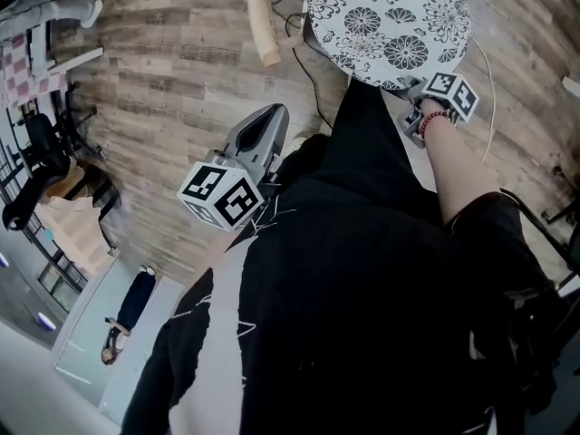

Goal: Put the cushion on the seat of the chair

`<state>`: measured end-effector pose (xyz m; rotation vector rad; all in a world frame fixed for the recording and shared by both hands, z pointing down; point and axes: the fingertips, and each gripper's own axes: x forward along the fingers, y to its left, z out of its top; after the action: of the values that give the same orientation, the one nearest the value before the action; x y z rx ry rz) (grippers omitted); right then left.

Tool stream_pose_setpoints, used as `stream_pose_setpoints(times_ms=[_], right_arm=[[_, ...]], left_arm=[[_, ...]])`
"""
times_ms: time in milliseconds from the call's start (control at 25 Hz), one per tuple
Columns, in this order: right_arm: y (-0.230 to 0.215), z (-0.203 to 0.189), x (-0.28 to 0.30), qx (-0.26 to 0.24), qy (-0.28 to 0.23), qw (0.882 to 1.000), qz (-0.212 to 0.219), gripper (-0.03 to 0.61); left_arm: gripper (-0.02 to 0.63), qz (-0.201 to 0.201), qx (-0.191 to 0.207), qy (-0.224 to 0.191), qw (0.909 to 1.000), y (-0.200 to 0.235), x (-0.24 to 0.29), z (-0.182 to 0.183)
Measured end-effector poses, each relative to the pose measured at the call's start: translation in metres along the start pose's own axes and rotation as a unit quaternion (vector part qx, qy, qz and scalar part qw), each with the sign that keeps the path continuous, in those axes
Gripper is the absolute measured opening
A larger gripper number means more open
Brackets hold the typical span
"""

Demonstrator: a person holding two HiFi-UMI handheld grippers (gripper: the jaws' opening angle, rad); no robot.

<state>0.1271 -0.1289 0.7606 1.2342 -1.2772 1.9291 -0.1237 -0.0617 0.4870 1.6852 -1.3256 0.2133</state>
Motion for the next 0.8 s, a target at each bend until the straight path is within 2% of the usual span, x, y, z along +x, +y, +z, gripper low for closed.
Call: stream_pose_setpoints(times_ms=[120,320,480,520,600,800], right_arm=[[-0.002,-0.001,-0.004,0.013,-0.012,1.0,0.001,0.029],[0.005,-0.008,-0.007,0.035,-0.033,0.999,0.011,0.037],[-0.001,-0.009,-0.009,0.065,-0.057,0.996,0.0,0.061],[-0.002,-0.009,-0.009,0.069,-0.062,0.996,-0.005,0.075],[-0.004,-0.011,-0.006,0.073,-0.069,0.995,-0.02,0.203],[-0.014,-0.017,-0.01,0.095,-0.104,0.985,-0.095,0.207]], left_arm=[[0.015,-0.014,0.013,0.0,0.9998,-0.001,-0.007,-0.004],[0.015,-0.002,-0.001,-0.006,1.0,0.019,-0.026,-0.02],[0.015,0.0,-0.007,-0.017,0.9998,0.026,-0.046,-0.032],[0.015,0.005,-0.009,-0.019,0.9998,0.03,-0.051,-0.037],[0.015,0.016,-0.018,-0.025,0.9994,0.04,-0.063,-0.046],[0.015,0.034,-0.04,-0.039,0.9979,0.055,-0.097,-0.065]])
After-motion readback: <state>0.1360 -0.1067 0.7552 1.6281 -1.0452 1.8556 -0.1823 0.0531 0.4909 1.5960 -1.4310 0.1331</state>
